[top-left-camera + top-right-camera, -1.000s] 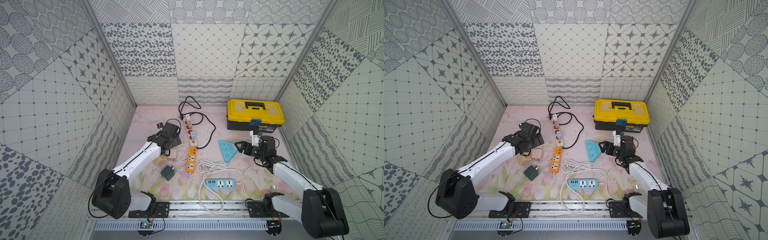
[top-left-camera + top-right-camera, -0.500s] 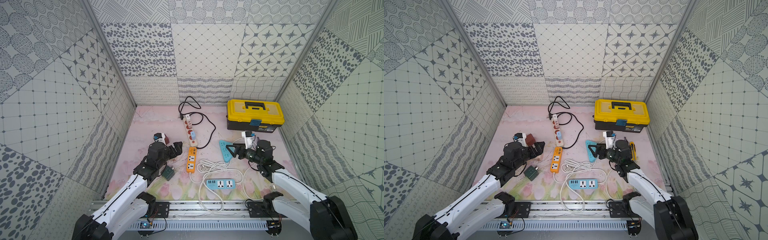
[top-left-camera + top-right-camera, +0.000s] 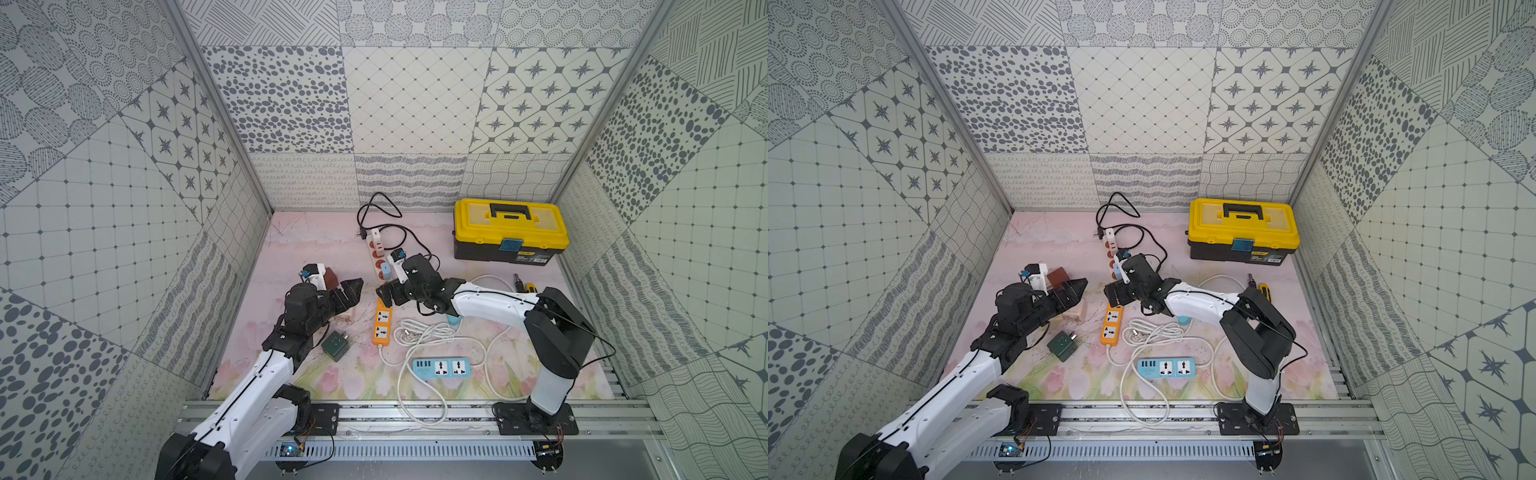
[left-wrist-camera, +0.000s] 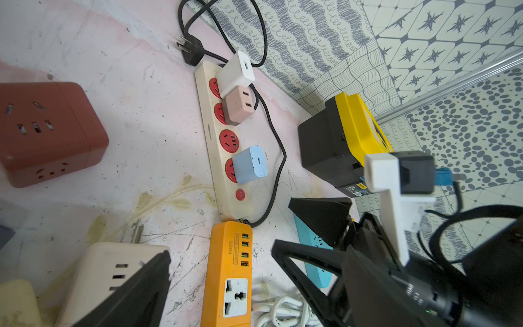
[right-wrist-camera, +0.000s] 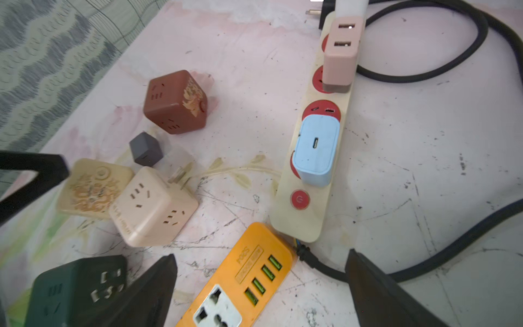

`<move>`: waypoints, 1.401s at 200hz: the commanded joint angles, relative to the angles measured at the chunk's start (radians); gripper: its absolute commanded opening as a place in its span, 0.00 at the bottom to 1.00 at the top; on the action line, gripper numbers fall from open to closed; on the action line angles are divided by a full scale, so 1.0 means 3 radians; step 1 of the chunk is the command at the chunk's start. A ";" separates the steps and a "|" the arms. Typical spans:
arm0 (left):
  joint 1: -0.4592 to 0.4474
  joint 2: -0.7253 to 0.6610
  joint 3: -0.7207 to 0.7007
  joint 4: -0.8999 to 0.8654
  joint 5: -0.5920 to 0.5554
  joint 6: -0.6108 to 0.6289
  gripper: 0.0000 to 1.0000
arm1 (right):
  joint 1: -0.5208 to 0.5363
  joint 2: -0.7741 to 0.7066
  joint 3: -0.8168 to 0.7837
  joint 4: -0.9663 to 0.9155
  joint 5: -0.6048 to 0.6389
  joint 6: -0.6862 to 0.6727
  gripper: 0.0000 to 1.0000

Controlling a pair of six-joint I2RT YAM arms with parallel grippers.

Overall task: Pull the plug off the socket
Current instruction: Move the socket to the center of the board.

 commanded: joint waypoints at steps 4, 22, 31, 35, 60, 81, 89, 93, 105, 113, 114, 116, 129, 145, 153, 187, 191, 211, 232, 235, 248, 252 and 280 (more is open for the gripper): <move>0.0030 -0.0147 -0.0083 0.0022 0.0013 0.0006 0.99 | -0.0022 0.0296 0.0358 -0.0287 0.0398 -0.0175 0.99; 0.0032 -0.0163 -0.0098 0.0023 0.0006 -0.0007 0.99 | -0.0026 0.0532 0.0607 -0.0326 0.0380 -0.0229 0.99; 0.0030 -0.0163 -0.0106 0.0030 0.0011 -0.0015 0.99 | -0.0027 0.0645 0.0738 -0.0356 0.0349 -0.0245 0.99; 0.0030 -0.0161 -0.0108 0.0035 0.0015 -0.0015 0.99 | -0.0028 0.0699 0.0796 -0.0364 0.0354 -0.0257 0.99; 0.0029 -0.0164 -0.0124 0.0042 0.0028 -0.0028 0.99 | -0.0027 0.0986 0.1107 -0.0417 0.0488 -0.0218 0.99; 0.0027 -0.0183 -0.0137 0.0033 0.0012 -0.0025 0.99 | -0.0027 0.1182 0.1367 -0.0578 0.0658 -0.0161 0.97; 0.0028 -0.0183 -0.0136 0.0029 0.0006 -0.0023 0.99 | -0.0026 0.1228 0.1416 -0.0584 0.0659 -0.0170 0.96; 0.0029 -0.0189 -0.0140 0.0028 0.0004 -0.0022 0.99 | -0.0028 0.1251 0.1437 -0.0589 0.0660 -0.0178 0.95; 0.0029 -0.0190 -0.0142 0.0031 -0.0001 -0.0022 0.99 | -0.0027 0.1319 0.1512 -0.0631 0.0671 -0.0187 0.93; 0.0031 -0.0192 -0.0143 0.0032 -0.0002 -0.0022 0.99 | -0.0027 0.1367 0.1563 -0.0669 0.0677 -0.0205 0.89; 0.0031 -0.0190 -0.0143 0.0032 -0.0006 -0.0021 0.99 | -0.0025 0.1374 0.1571 -0.0673 0.0675 -0.0205 0.88; 0.0031 -0.0193 -0.0143 0.0033 -0.0007 -0.0023 0.99 | -0.0027 0.1384 0.1584 -0.0686 0.0674 -0.0213 0.88; 0.0031 -0.0184 -0.0141 0.0032 -0.0006 -0.0020 0.99 | -0.0028 0.1438 0.1628 -0.0713 0.0670 -0.0225 0.78; 0.0031 -0.0184 -0.0138 0.0031 -0.0009 -0.0026 0.99 | -0.0028 0.1465 0.1628 -0.0713 0.0659 -0.0257 0.74; 0.0030 -0.0183 -0.0142 0.0034 -0.0005 -0.0029 0.99 | -0.0024 0.1477 0.1625 -0.0716 0.0654 -0.0275 0.73; 0.0030 -0.0185 -0.0136 0.0031 0.0017 -0.0047 0.99 | -0.0050 0.1473 0.1575 -0.0736 0.0566 -0.0360 0.63; 0.0027 -0.0192 -0.0129 0.0023 0.0018 -0.0045 0.99 | -0.0064 0.1461 0.1549 -0.0732 0.0550 -0.0368 0.60; 0.0030 -0.0204 -0.0120 -0.0002 0.0029 -0.0052 0.99 | -0.0123 0.1293 0.1302 -0.0612 0.0483 -0.0443 0.50; 0.0025 -0.0213 -0.0117 0.0015 0.0056 -0.0075 0.99 | -0.0199 0.0997 0.0893 -0.0449 0.0345 -0.0612 0.49; 0.0028 -0.0210 -0.0114 0.0018 0.0066 -0.0080 0.99 | -0.0210 0.0952 0.0838 -0.0436 0.0327 -0.0638 0.49; 0.0027 -0.0193 -0.0104 0.0049 0.0147 -0.0110 0.99 | -0.0263 0.0760 0.0563 -0.0394 0.0249 -0.0765 0.49; 0.0031 -0.0181 -0.0099 0.0063 0.0175 -0.0120 0.99 | -0.0289 0.0698 0.0478 -0.0391 0.0211 -0.0800 0.49; 0.0027 -0.0052 -0.0085 0.0209 0.0448 -0.0286 0.99 | -0.0473 0.0236 -0.0140 -0.0395 -0.0085 -0.0930 0.49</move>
